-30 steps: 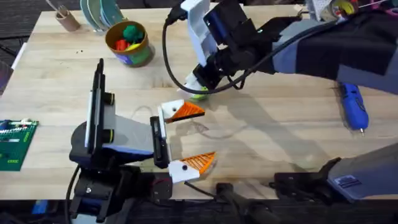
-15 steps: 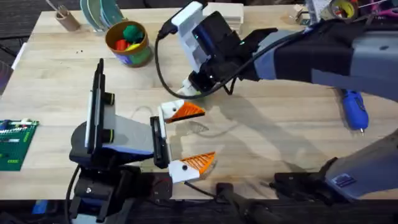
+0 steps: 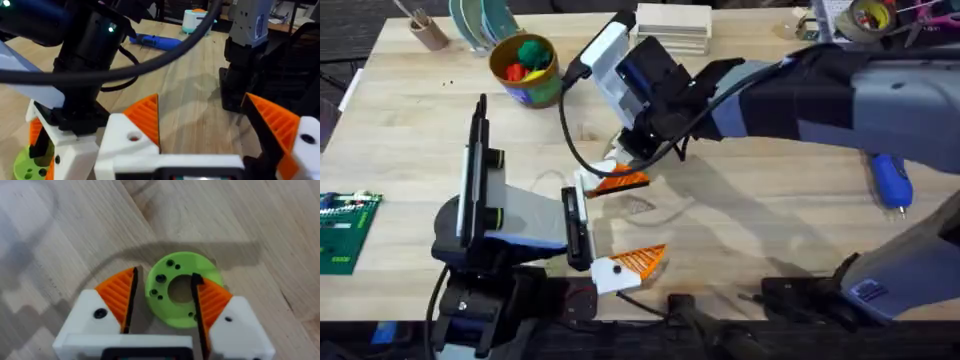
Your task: Pick up the gripper from the table and insert it into the empty holder that is missing its gripper. Then pick up a screw, insert it into the mounting hole, and use the screwdriver to tighten it. Finally, clean up the table by picking up the vegetable and placing it into the bucket.
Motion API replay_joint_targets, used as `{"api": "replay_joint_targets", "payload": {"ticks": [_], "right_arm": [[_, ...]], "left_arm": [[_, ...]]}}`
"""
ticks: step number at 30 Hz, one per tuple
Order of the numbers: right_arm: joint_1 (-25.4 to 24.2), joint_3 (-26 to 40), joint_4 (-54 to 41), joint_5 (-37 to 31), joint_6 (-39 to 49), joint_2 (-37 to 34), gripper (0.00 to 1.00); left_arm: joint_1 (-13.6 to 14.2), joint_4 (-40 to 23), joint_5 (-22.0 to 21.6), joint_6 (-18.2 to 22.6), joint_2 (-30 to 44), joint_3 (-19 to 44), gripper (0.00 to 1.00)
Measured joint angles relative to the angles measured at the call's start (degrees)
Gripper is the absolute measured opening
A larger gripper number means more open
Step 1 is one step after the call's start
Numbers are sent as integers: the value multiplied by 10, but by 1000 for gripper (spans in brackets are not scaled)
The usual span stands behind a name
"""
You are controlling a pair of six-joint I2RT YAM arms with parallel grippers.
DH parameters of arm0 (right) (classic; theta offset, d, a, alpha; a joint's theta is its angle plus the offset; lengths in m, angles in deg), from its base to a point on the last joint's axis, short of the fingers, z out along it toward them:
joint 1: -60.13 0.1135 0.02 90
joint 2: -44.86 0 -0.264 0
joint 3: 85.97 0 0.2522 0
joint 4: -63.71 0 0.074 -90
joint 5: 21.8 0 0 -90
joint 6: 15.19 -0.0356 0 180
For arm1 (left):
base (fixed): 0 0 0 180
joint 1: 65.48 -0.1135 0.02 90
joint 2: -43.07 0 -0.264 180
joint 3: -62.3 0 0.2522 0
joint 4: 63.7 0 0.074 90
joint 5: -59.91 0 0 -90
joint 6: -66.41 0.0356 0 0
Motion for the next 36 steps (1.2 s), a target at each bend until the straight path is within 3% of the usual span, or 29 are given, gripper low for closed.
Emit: {"api": "replay_joint_targets", "payload": {"ticks": [12, 22, 28, 31, 36], "right_arm": [[0, 0, -1, -4, 1, -1, 463], [1, 0, 13, -4, 2, -1, 455], [7, 0, 13, -4, 2, -1, 410], [8, 0, 13, -4, 2, -1, 328], [8, 0, 13, -4, 2, -1, 315]], "left_arm": [[0, 0, 0, 0, 0, 0, 993], [0, 0, 0, 0, 0, 0, 993], [0, 0, 0, 0, 0, 0, 993], [0, 0, 0, 0, 0, 0, 993], [0, 0, 0, 0, 0, 0, 993]]}}
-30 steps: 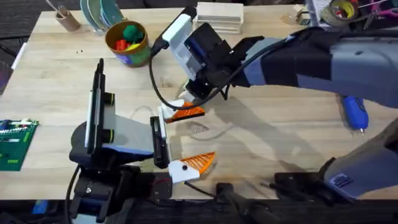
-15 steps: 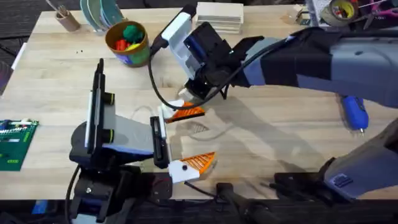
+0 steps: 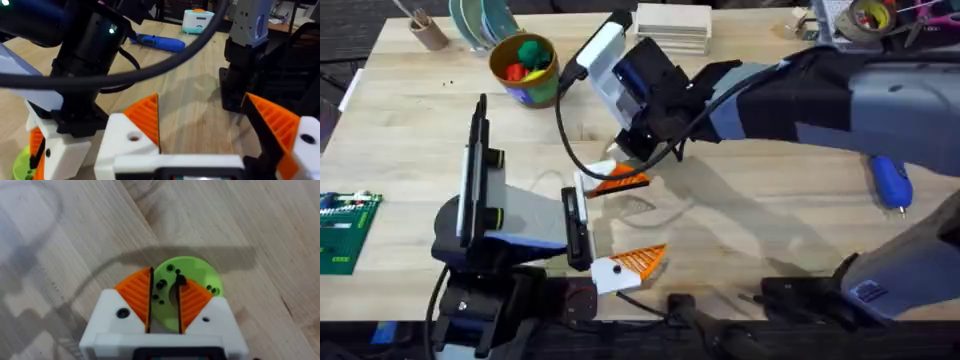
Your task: Pick up the gripper from the table and insert it into the empty holder that is missing its gripper. Then pick up a screw, insert it into the mounting hole, and use the screwdriver to tighten it. Finally, clean up the table by picking up the vegetable and placing it into the bucket.
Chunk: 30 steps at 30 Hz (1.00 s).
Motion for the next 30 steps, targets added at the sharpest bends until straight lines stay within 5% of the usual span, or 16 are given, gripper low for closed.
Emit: {"api": "replay_joint_targets", "payload": {"ticks": [7, 23, 30], "right_arm": [[0, 0, -3, -6, 0, 0, 301], [0, 0, -10, -14, 2, 0, 14], [0, 0, -9, -15, 2, 0, 12]], "left_arm": [[0, 0, 0, 0, 0, 0, 993], [0, 0, 0, 0, 0, 0, 993], [0, 0, 0, 0, 0, 0, 993]]}}
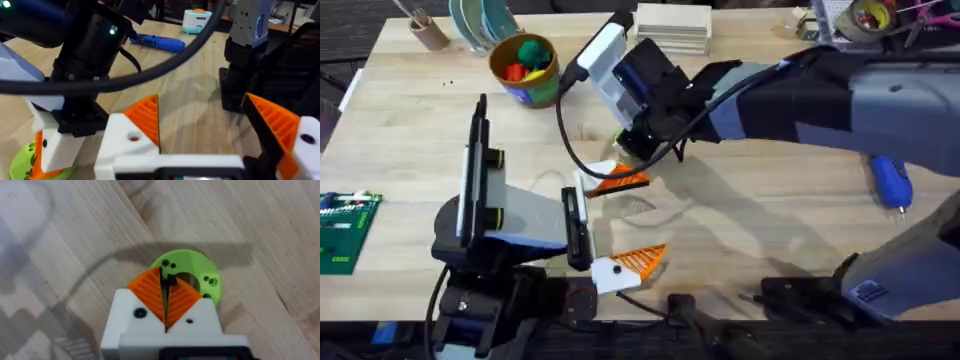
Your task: Pick up the gripper from the table and insert it into the empty holder that is missing its gripper. Then pick up a screw, insert it into the mounting hole, and use the screwdriver to tighten it. Finally, clean up the table by picking up the vegetable and placing it into the bucket.
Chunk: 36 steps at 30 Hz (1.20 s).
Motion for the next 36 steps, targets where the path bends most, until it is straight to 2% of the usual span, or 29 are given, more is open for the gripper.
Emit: {"api": "replay_joint_targets", "payload": {"ticks": [7, 19, 29, 36], "right_arm": [[-4, 0, -3, -8, 0, 2, 9], [-46, 15, -9, -32, 2, 14, 9], [-47, 15, -25, -64, 66, 14, 8], [-47, 15, -25, -91, 78, 14, 8]], "left_arm": [[0, 0, 0, 0, 0, 0, 993], [0, 0, 0, 0, 0, 0, 993], [0, 0, 0, 0, 0, 0, 993], [0, 0, 0, 0, 0, 0, 993]]}}
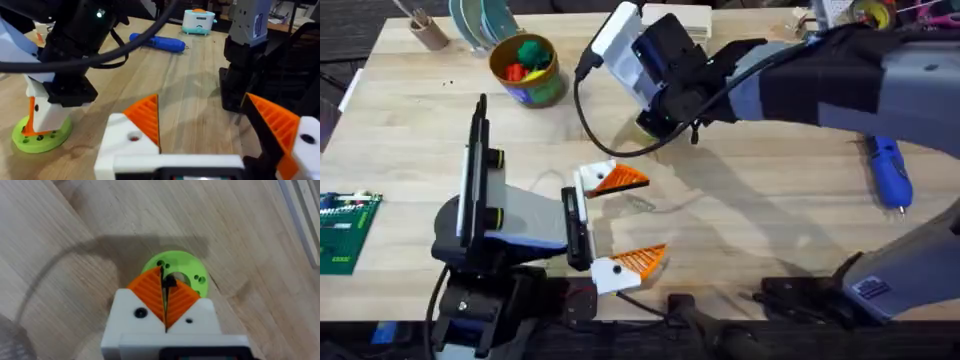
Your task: Pick up the gripper from the table and insert it into the empty holder that is missing its gripper. Then pick up a screw, insert it into the mounting hole, and use the screwdriver to tighten it. Finally, clean up the table by picking up the vegetable and placing it into the bucket.
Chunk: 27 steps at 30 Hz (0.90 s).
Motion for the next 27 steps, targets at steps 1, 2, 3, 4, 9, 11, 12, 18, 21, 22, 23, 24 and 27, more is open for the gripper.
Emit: {"api": "replay_joint_targets", "payload": {"ticks": [1, 2, 3, 4, 9, 11, 12, 18, 21, 22, 23, 24, 27], "right_arm": [[0, 0, 0, -1, 1, 0, 8], [0, 0, -1, -1, 2, 0, 8], [0, 1, -5, -2, 2, 0, 8], [0, 3, -11, -2, 2, 0, 8], [-2, 17, -36, -3, 4, 0, 8], [-3, 27, -46, -3, 4, 0, 8], [-4, 35, -53, -3, 4, 0, 8], [-9, 96, -103, -3, 4, 1, 8], [-9, 132, -137, -3, 4, 9, 8], [-9, 144, -148, -3, 4, 13, 8], [-9, 154, -157, -3, 4, 18, 8], [-9, 164, -166, -3, 6, 24, 8], [-9, 185, -178, -3, 6, 52, 8]], "left_arm": [[0, 0, 0, 0, 0, 0, 993], [0, 0, 0, 0, 0, 0, 993], [0, 0, 0, 0, 0, 0, 992], [0, 0, 0, 0, 0, 0, 993], [0, 0, 0, 0, 0, 0, 993], [0, 0, 0, 0, 0, 0, 994], [0, 0, 0, 0, 0, 0, 993], [0, 0, 0, 0, 0, 0, 993], [0, 0, 0, 0, 0, 0, 993], [0, 0, 0, 0, 0, 0, 993], [0, 0, 0, 0, 0, 0, 993], [0, 0, 0, 0, 0, 0, 993], [0, 0, 0, 0, 0, 0, 993]]}}
